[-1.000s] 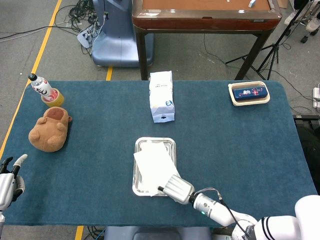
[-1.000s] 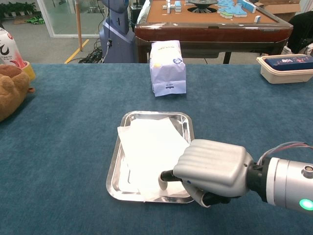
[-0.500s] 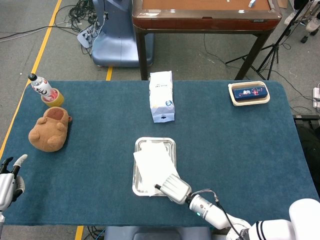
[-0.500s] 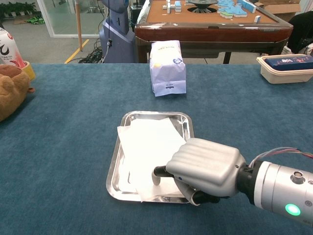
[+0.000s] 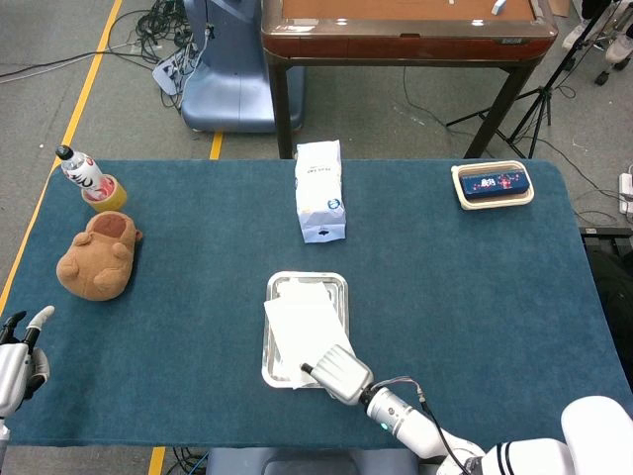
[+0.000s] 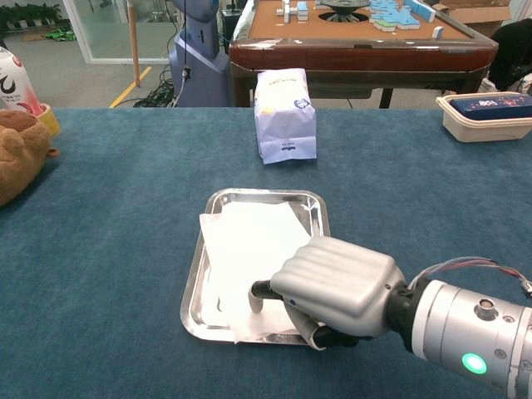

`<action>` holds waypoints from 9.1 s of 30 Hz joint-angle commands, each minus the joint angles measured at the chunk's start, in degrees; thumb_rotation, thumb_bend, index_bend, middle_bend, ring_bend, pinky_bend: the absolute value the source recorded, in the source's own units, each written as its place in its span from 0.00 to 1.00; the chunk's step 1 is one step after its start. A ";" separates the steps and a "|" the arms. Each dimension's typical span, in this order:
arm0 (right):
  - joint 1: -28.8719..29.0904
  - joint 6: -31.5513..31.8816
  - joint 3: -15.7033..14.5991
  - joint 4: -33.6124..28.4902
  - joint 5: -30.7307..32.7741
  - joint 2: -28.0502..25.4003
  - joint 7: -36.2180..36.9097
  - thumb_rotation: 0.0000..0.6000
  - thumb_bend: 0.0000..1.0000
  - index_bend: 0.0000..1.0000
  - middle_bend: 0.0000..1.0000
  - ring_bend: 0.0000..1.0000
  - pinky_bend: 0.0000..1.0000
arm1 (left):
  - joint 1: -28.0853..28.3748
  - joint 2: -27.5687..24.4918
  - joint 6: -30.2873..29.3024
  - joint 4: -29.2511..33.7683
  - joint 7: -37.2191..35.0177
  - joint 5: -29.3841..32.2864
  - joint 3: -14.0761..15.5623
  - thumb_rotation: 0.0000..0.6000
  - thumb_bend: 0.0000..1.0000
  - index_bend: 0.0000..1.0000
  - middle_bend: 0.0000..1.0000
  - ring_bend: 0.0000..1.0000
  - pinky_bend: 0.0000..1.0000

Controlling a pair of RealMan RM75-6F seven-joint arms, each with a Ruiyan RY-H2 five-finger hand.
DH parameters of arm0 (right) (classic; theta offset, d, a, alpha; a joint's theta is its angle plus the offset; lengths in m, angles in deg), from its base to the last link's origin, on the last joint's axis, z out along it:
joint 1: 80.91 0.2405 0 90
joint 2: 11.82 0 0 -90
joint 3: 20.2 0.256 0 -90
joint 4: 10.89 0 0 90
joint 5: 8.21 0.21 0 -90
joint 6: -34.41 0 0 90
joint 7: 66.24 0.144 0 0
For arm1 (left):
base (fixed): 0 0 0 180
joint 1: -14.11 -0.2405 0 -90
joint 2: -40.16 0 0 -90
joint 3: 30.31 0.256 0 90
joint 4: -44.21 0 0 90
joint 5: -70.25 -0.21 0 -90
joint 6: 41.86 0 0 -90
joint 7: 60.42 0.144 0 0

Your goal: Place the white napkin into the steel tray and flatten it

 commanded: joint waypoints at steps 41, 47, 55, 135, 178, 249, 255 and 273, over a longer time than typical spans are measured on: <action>-1.32 9.02 1.96 -1.66 11.73 7.59 -8.14 1.00 1.00 0.29 1.00 1.00 1.00 | -0.03 -0.33 0.13 0.11 -0.50 -0.01 0.02 1.00 0.00 0.15 0.14 0.12 0.34; -0.75 9.79 3.16 -2.95 11.17 5.57 -7.68 1.00 1.00 0.29 1.00 1.00 1.00 | 0.01 -0.21 0.19 0.24 -0.04 0.08 0.04 1.00 0.00 0.15 0.14 0.12 0.34; 0.41 9.25 3.07 -6.09 10.72 0.44 -8.48 1.00 1.00 0.34 1.00 1.00 1.00 | 0.13 -0.18 0.50 0.20 0.23 0.45 -0.04 1.00 0.00 0.15 0.14 0.12 0.34; 0.63 5.08 -3.44 -6.93 9.99 -6.16 -5.62 1.00 1.00 0.40 1.00 1.00 1.00 | 0.07 -0.22 0.44 0.43 0.53 0.60 0.07 1.00 0.00 0.15 0.14 0.12 0.34; -0.04 10.62 -2.39 -8.39 18.69 -0.75 -9.85 1.00 1.00 0.40 1.00 1.00 1.00 | -0.07 -0.59 0.26 0.55 0.20 0.48 0.07 1.00 0.00 0.15 0.14 0.12 0.34; -0.03 12.14 -1.32 -6.44 20.44 4.79 -9.40 1.00 1.00 0.38 1.00 1.00 1.00 | -0.11 -0.84 0.42 0.82 0.13 0.62 0.11 1.00 0.00 0.15 0.14 0.12 0.34; 0.05 12.19 -1.06 -5.81 20.49 5.40 -9.18 1.00 1.00 0.38 1.00 1.00 1.00 | -0.14 -0.92 0.37 0.84 0.03 0.62 0.09 1.00 0.00 0.15 0.14 0.12 0.34; -0.08 13.24 -0.97 -6.14 20.85 5.34 -9.76 1.00 1.00 0.38 1.00 1.00 1.00 | -0.13 -0.91 0.47 0.90 0.21 0.62 0.16 1.00 0.00 0.15 0.14 0.12 0.34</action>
